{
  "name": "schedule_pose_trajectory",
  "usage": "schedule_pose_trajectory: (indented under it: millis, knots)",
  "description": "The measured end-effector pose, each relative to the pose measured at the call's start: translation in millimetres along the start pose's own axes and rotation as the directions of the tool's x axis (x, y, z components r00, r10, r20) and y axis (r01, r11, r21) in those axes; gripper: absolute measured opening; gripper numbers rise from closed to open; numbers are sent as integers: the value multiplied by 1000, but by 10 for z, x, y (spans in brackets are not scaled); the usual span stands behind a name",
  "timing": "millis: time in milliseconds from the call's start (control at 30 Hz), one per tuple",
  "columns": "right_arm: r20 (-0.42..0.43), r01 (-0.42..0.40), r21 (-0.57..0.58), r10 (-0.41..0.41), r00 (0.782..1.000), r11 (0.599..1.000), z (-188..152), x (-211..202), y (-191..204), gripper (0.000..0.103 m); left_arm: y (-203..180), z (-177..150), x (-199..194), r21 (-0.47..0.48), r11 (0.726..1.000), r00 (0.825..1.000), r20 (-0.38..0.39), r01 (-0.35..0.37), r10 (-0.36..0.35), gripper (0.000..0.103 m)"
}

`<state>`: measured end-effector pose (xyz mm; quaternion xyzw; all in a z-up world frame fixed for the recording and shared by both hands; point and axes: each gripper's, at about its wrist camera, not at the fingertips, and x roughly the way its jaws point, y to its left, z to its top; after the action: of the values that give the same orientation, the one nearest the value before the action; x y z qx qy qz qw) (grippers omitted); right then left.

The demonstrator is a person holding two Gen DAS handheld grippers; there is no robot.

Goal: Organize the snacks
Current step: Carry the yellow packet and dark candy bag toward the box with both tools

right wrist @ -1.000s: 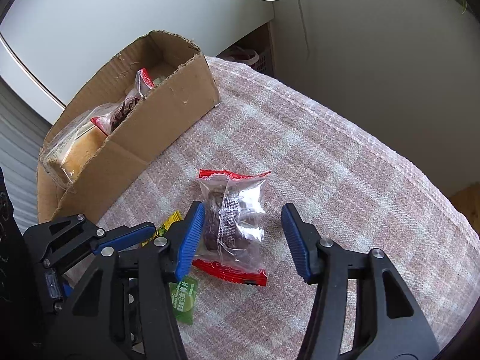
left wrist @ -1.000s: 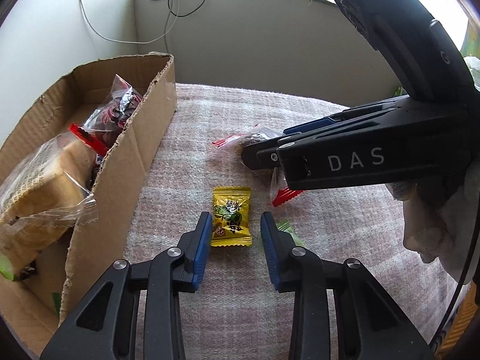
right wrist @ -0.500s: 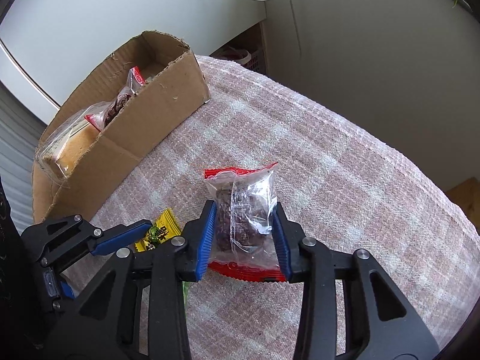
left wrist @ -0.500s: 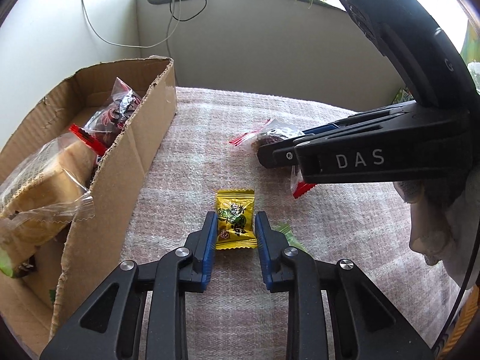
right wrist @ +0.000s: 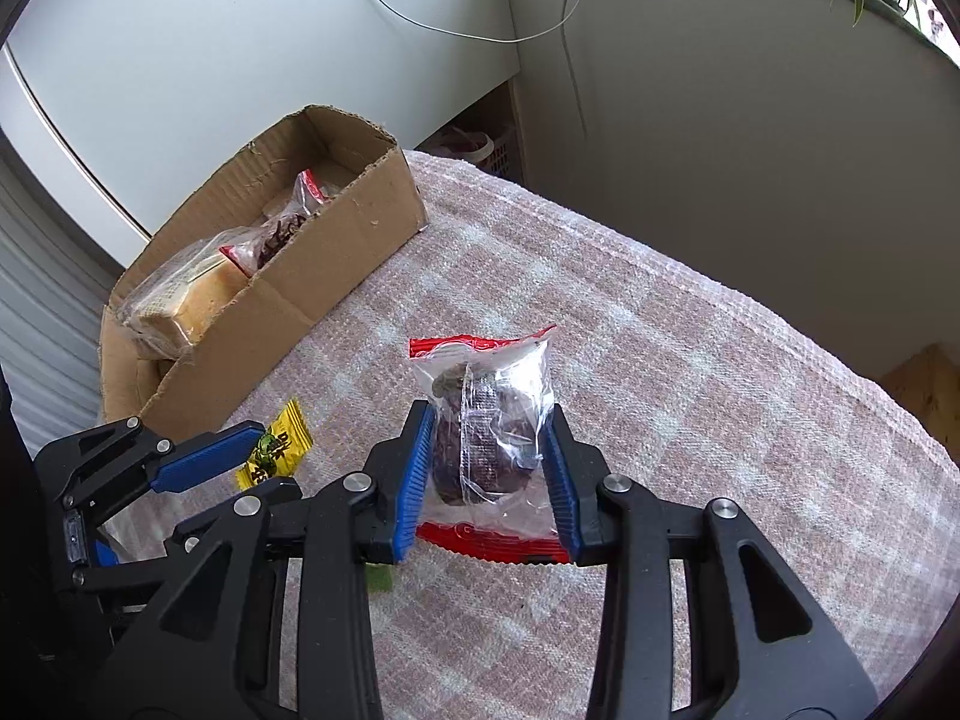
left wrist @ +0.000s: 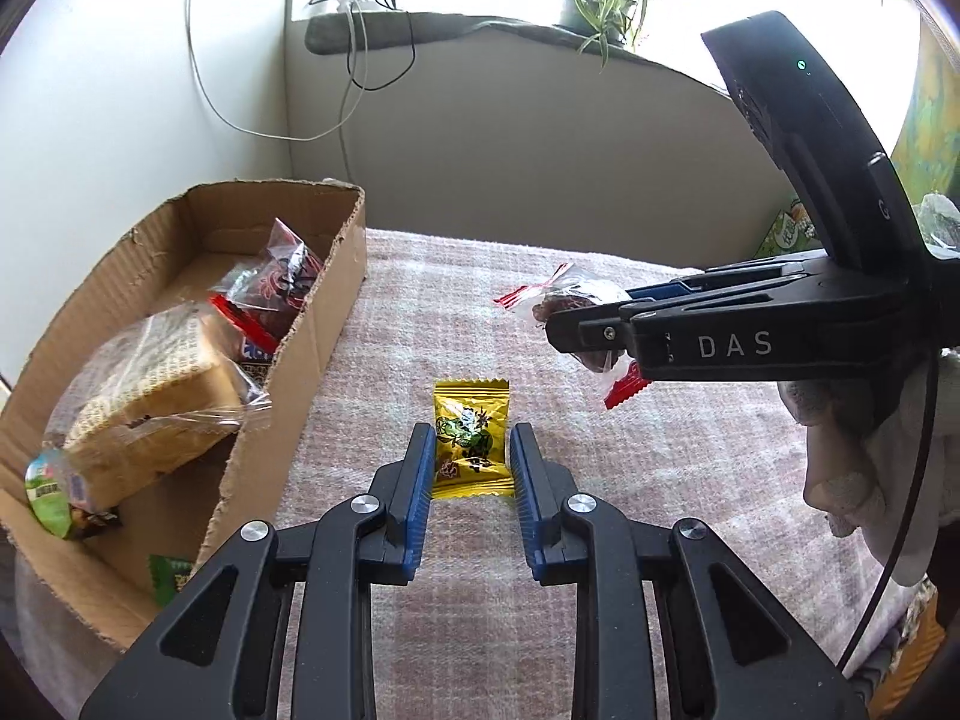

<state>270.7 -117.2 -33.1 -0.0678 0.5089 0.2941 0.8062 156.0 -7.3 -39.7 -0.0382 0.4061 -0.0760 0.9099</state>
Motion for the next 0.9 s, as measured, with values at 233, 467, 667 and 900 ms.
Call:
schedule_pose_trajectory:
  millis: [233,467,667,900]
  knots:
    - [48,-1,-21,2,999,1000,-21,-287,171,37,80,-10,-360,-2,1000,998,54,-15,15,24]
    - [82,-6,-42,9,997,999,58,-420,437,37,253,-28,-618,-22,999,994,108,-32,34,24]
    - [99,-9,-72,17,995,997,169,-439,715,37,447,-26,-688,-36,998,990,131,-50,55,24]
    - [102,-15,-96,25,995,995,366,-340,985,37,754,46,-743,-61,995,985,149,-83,91,24]
